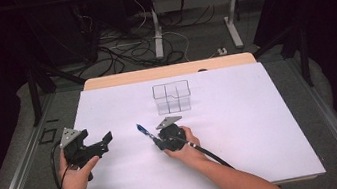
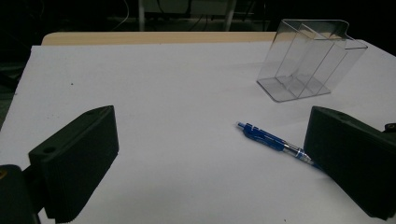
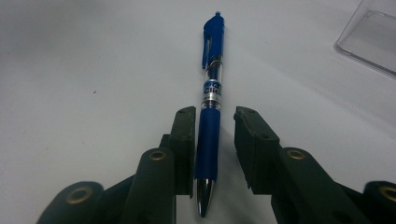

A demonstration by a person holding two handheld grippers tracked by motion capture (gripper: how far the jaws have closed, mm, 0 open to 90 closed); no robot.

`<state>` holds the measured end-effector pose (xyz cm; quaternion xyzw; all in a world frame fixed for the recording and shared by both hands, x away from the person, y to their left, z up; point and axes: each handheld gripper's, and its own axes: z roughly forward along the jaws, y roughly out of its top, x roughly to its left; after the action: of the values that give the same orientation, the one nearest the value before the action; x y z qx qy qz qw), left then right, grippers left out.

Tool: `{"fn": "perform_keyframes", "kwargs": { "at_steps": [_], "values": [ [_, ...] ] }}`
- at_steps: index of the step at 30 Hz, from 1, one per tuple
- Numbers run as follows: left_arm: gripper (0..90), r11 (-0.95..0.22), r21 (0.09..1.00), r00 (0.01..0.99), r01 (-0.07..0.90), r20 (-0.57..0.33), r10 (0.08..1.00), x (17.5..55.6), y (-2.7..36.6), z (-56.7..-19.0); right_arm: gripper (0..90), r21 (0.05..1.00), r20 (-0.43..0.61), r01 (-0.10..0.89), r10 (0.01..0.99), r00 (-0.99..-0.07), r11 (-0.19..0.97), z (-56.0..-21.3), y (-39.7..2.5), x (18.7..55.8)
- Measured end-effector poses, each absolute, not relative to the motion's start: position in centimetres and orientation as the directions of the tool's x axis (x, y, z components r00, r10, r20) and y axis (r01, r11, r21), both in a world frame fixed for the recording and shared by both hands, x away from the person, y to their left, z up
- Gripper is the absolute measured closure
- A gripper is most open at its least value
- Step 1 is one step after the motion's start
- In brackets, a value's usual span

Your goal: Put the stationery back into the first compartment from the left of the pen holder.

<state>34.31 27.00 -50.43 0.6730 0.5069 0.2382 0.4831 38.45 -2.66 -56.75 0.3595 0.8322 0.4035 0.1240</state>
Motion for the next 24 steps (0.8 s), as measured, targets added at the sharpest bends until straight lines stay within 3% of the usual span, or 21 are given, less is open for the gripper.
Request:
{"fn": "perform_keyframes", "kwargs": {
  "at_steps": [24],
  "values": [
    [3.0, -0.022, 0.89, 0.375, 0.455, -0.169, 0.911, 34.33, 26.98, -50.47, 79.0, 0.765, 0.088, 0.502, 0.707, -0.701, 0.403, -56.99, -2.27, 38.9]
  ]
}}
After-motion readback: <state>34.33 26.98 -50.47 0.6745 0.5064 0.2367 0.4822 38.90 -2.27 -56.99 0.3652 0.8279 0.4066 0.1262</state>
